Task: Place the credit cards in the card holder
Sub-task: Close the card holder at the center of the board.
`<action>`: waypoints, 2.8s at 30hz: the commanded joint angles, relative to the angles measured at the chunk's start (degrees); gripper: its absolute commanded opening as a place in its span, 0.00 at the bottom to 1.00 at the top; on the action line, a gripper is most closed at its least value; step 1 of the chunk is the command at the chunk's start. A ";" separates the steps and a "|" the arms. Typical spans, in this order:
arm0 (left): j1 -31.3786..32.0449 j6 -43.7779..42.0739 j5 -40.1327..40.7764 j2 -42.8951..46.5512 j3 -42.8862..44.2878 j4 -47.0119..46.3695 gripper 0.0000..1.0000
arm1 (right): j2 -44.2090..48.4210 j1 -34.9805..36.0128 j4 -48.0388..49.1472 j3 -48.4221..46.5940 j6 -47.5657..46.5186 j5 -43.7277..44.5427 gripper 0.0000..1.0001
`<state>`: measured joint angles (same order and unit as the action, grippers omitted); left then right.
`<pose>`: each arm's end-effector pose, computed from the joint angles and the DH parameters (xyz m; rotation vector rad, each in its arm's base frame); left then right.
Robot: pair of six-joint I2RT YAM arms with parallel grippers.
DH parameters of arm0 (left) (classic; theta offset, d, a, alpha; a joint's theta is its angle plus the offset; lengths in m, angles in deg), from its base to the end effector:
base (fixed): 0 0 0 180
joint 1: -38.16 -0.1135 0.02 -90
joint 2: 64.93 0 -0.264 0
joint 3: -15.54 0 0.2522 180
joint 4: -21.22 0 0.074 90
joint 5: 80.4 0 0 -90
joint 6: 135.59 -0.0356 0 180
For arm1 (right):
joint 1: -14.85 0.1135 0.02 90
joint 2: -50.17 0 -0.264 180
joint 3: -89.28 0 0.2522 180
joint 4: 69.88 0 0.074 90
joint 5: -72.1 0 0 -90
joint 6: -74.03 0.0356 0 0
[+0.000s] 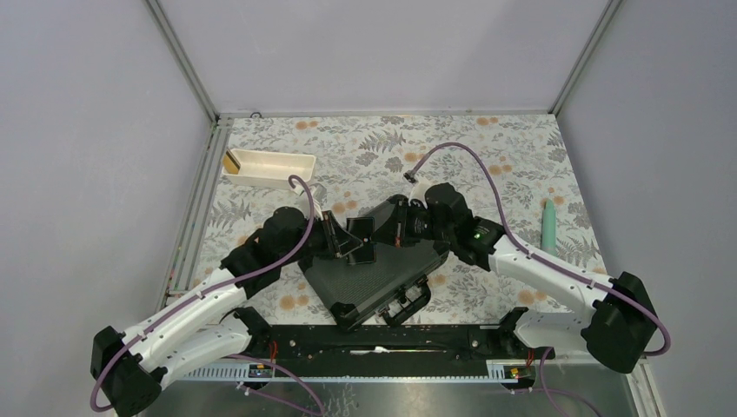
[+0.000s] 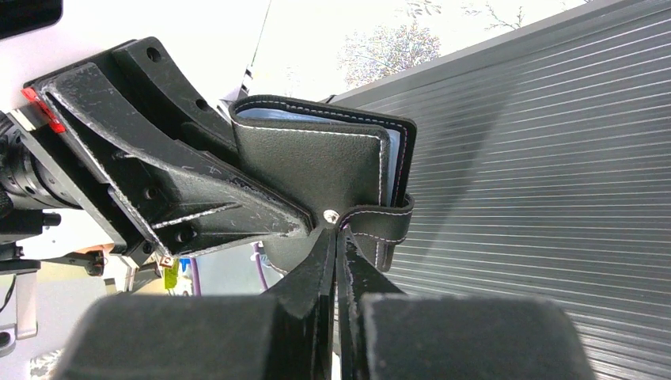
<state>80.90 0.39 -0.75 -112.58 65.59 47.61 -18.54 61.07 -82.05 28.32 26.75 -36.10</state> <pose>0.1379 -0.1362 0.2748 0.0665 2.1819 -1.1307 0.1825 0.2065 0.2887 -0.3044 2.1230 1.2906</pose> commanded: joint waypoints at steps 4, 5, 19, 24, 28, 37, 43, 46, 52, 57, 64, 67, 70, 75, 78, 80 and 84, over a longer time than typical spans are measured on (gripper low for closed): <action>0.93 -0.45 0.48 0.20 3.08 -3.31 0.00 | -1.44 1.09 -0.20 -3.63 0.42 1.29 0.00; 0.94 -0.45 0.56 0.13 3.08 -3.31 0.00 | -1.43 1.14 -0.33 -3.71 0.51 1.24 0.00; 1.66 -0.27 0.66 -1.32 3.89 -3.67 0.00 | -3.76 1.76 -3.87 -5.71 -0.18 0.57 0.00; 1.89 -0.27 0.82 -1.38 3.96 -3.75 0.00 | -4.73 2.25 -4.69 -6.37 -0.38 0.46 0.00; 2.05 -0.19 0.81 -1.56 4.00 -3.84 0.00 | -5.39 2.46 -5.18 -6.87 -0.49 0.23 0.00; 2.26 -0.27 0.63 -2.08 4.16 -4.05 0.00 | -6.49 3.04 -5.64 -8.15 -0.95 -0.17 0.00; 2.30 -0.19 0.35 -2.74 4.19 -4.54 0.00 | -7.53 3.40 -6.06 -8.88 -0.98 -0.32 0.00; 2.43 -0.19 0.39 -2.92 4.24 -4.62 0.00 | -8.20 3.60 -6.31 -9.28 -1.07 -0.28 0.00; 2.43 -0.27 0.00 -3.34 4.31 -5.15 0.00 | -9.27 4.01 -6.33 -9.93 -1.17 -0.17 0.00; 2.52 0.04 -0.93 -4.19 4.07 -6.12 0.00 | -10.62 4.46 -6.01 -11.03 -1.06 0.04 0.00; 2.70 0.34 -1.09 -4.74 4.05 -6.84 0.00 | -12.78 4.92 -5.34 -12.27 -0.48 -0.13 0.00; 2.70 0.34 -0.91 -4.85 3.98 -6.82 0.00 | -13.64 5.40 -4.96 -12.58 0.12 -0.26 0.00; 2.70 0.42 -0.87 -4.81 3.78 -7.21 0.00 | -14.23 5.93 -4.63 -12.42 0.78 -0.20 0.00; 2.70 0.69 -0.85 -4.98 3.53 -7.84 0.00 | -15.00 6.71 -3.86 -11.72 2.10 -0.09 0.00; 2.70 0.86 -0.99 -5.04 3.47 -8.38 0.00 | -15.43 7.16 -3.20 -11.48 2.83 -0.15 0.00; 2.70 0.95 -1.12 -5.10 3.32 -8.78 0.00 | -15.85 7.60 -3.08 -11.81 2.89 -0.34 0.00; 2.68 1.13 -1.99 -5.12 3.11 -10.12 0.00 | -16.86 8.39 -3.08 -12.69 2.98 -0.43 0.00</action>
<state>82.26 0.21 4.16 -117.57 65.99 52.22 -32.44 65.07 -91.98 18.31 27.38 -33.30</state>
